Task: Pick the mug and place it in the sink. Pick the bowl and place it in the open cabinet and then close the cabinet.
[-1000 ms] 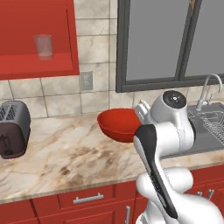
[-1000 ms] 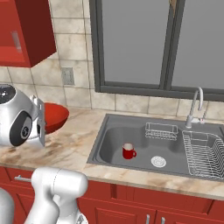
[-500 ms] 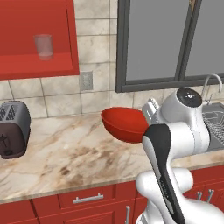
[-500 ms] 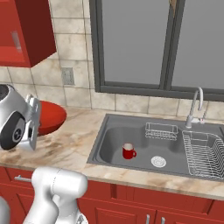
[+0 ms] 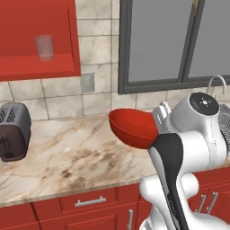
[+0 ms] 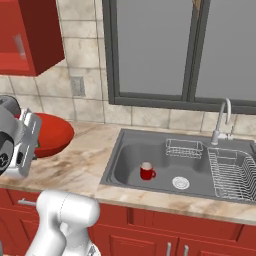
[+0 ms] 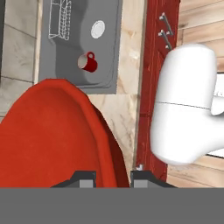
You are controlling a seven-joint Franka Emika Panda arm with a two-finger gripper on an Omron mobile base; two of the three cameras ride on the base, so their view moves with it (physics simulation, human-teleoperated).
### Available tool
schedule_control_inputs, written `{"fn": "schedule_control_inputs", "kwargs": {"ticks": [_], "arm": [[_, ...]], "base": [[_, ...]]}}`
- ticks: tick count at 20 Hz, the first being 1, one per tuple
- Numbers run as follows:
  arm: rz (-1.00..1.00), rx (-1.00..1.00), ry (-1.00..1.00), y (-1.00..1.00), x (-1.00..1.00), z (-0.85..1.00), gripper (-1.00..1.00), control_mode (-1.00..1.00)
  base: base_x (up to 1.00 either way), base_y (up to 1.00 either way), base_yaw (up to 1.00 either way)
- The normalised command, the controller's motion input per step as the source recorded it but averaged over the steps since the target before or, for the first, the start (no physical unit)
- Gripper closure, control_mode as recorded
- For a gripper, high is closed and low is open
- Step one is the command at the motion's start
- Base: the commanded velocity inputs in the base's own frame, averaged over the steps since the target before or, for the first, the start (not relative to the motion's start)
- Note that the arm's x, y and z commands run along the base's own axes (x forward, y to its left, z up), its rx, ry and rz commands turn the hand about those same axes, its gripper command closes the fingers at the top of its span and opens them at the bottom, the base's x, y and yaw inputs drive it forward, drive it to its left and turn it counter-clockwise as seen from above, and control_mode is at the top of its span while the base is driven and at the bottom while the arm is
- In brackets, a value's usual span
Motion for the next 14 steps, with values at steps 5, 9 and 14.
{"fn": "schedule_control_inputs", "kwargs": {"ticks": [5, 9, 14], "arm": [[0.00, 0.00, 0.00, 0.00, 0.00, 0.00, 1.00, 1.00], [0.00, 0.00, 0.00, 0.00, 0.00, 0.00, 1.00, 1.00], [0.00, 0.00, 0.00, 0.00, 0.00, 0.00, 1.00, 1.00]], "base": [[-0.76, 0.59, 0.00], [-0.69, 0.14, 0.00], [-0.08, 0.25, 0.00]]}}
